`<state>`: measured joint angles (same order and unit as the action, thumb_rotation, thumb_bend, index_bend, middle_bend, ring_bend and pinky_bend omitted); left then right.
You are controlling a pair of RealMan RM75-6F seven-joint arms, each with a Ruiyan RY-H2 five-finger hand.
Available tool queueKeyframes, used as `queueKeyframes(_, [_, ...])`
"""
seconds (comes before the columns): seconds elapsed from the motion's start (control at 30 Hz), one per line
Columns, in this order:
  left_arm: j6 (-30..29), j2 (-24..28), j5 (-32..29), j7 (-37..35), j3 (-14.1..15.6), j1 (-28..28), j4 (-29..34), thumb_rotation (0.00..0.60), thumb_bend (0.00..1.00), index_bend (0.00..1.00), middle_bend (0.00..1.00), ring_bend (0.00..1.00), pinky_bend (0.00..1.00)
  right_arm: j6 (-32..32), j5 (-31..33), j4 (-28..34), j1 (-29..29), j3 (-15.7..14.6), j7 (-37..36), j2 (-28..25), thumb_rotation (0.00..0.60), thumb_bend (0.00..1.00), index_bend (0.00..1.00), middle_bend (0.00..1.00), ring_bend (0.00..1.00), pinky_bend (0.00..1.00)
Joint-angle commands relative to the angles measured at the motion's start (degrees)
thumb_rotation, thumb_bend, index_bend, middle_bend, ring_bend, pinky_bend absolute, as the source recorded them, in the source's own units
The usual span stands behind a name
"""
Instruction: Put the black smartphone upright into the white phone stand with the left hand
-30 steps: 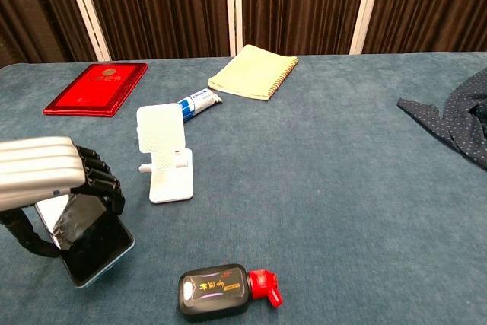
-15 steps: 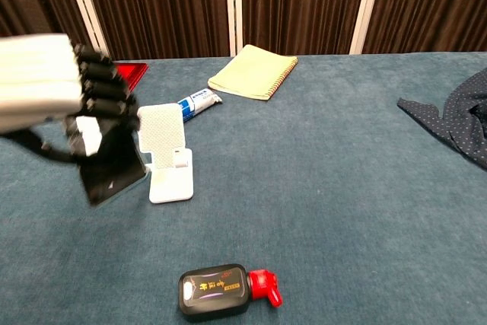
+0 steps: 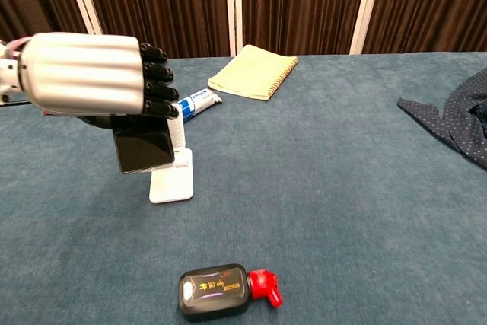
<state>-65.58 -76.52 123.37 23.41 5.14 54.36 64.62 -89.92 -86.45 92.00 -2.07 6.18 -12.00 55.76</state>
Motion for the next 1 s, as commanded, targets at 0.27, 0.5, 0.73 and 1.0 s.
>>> queueKeyframes(0.27, [6.3,1.3,-2.5,4.2,-1.4,3.0,3.3,0.6,0.0,0.61,0.44,0.43,0.37,0.3,0.2,-0.5,0.0,0.1,-1.3,-0.2,0.6,0.0,0.0,0.0,0.0,0.0])
queueKeyframes(0.5, [7.7,2.0,-3.9,5.5,-1.5,3.2,4.0,0.6,0.0,0.61,0.44,0.43,0.37,0.2,0.4,-0.8,0.0,0.2,-2.2,-0.3,0.6,0.0,0.0,0.0,0.0,0.0])
queueKeyframes(0.73, [9.2,1.5,-4.7,6.3,-1.0,3.3,3.9,0.6,0.0,0.6,0.44,0.43,0.37,0.2,0.4,-0.9,0.1,0.2,-2.8,-0.5,0.6,0.0,0.0,0.0,0.0,0.0])
queueKeyframes(1.0, [10.1,-0.3,-4.9,6.5,-0.5,4.0,3.0,0.6,0.0,0.6,0.43,0.43,0.37,0.2,0.7,-1.1,0.2,0.3,-3.5,-0.6,0.6,0.0,0.0,0.0,0.0,0.0])
